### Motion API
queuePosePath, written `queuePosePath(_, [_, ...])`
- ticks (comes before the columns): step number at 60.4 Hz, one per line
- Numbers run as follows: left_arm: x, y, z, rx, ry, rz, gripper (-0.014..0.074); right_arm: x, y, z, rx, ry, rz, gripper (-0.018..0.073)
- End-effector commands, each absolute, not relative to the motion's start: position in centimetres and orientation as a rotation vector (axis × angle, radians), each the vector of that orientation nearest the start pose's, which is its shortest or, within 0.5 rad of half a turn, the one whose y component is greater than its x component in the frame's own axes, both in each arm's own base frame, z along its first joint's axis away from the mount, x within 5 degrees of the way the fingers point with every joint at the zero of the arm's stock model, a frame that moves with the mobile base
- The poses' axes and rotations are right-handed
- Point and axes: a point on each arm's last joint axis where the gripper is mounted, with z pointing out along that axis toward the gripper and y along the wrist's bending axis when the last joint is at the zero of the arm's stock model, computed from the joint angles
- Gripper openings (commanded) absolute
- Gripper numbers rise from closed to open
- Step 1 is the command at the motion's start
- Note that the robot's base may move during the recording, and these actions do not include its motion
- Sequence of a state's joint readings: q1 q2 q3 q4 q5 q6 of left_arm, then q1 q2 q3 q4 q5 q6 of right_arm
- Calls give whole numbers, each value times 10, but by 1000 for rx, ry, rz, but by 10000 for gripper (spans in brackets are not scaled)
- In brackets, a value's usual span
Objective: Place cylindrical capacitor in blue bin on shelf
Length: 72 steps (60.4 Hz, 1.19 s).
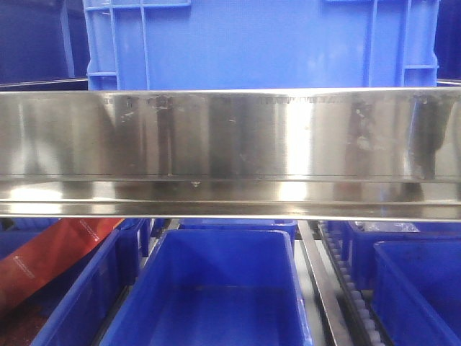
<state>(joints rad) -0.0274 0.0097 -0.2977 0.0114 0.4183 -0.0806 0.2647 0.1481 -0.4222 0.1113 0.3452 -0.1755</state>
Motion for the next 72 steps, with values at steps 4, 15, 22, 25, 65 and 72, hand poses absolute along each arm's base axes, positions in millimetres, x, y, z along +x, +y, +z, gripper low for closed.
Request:
queuePosePath(4, [48,-1,234,-43,1628,-74,-111,42,14,315,-288,1504,167,-162])
queuePosePath(15, [56,-1,209,-38,1526,-76,-111,42,14,315,-288,1504,167,-162])
queuePosePath(22, [56,-1,208,-3,1546,-34,-111,42,14,315,-288,1504,167,-162])
queuePosePath(25, [56,-1,207,-2,1549,-32,-111,42,14,315,-288,1504,167,-162])
queuePosePath(65, [56,-5,206,54,1563,-89,-111,42,14,315,-288,1504,167,-162])
queuePosePath(72, [56,-5,206,54,1563,-89,-111,42,14,315,-288,1504,167,-162])
